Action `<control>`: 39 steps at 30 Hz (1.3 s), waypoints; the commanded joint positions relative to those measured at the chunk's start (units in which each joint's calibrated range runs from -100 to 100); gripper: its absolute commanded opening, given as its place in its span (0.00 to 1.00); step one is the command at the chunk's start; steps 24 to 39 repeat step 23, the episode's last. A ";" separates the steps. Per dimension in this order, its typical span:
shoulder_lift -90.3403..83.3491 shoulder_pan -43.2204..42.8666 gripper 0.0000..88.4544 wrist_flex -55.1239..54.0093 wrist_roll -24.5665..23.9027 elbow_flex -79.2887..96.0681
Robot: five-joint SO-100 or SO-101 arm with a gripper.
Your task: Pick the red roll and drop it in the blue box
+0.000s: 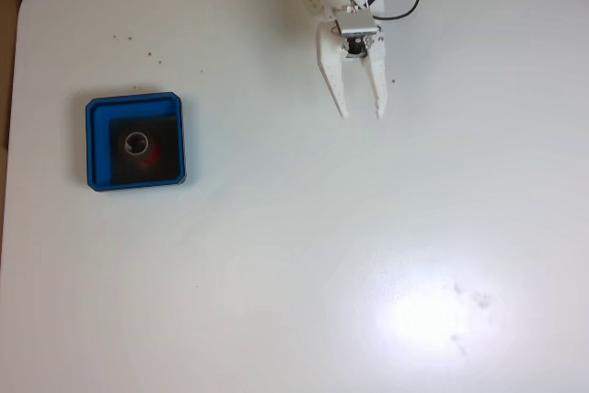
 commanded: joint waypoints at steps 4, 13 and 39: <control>-0.02 0.19 0.00 0.92 0.19 0.81; 0.15 0.19 0.01 0.92 0.19 0.81; 0.15 0.19 0.01 0.92 0.19 0.81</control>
